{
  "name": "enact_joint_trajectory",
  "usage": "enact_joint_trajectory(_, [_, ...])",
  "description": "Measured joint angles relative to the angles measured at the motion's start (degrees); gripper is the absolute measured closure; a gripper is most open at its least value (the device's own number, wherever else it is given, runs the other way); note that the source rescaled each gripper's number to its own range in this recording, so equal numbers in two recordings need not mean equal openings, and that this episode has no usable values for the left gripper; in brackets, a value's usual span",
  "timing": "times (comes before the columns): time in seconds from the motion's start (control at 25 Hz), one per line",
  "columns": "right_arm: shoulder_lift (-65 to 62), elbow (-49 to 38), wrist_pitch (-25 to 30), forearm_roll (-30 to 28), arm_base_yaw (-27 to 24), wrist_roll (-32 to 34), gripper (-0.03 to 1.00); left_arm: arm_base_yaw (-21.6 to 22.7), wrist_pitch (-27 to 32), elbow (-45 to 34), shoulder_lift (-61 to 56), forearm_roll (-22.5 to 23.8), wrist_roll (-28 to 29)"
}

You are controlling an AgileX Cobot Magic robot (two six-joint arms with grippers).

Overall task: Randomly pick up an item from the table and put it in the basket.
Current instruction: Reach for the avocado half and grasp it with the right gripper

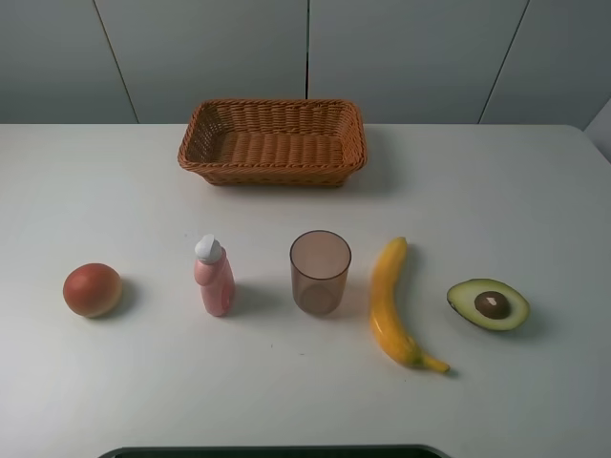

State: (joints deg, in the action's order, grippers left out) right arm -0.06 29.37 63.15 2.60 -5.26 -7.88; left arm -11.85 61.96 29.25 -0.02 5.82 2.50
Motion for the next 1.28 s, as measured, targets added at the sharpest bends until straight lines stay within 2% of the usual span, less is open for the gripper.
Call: enact_joint_trajectory(1.28, [0.00, 0.00, 0.00, 0.00, 0.00, 0.03, -0.03, 0.00, 0.00, 0.00, 0.00, 0.00, 0.00])
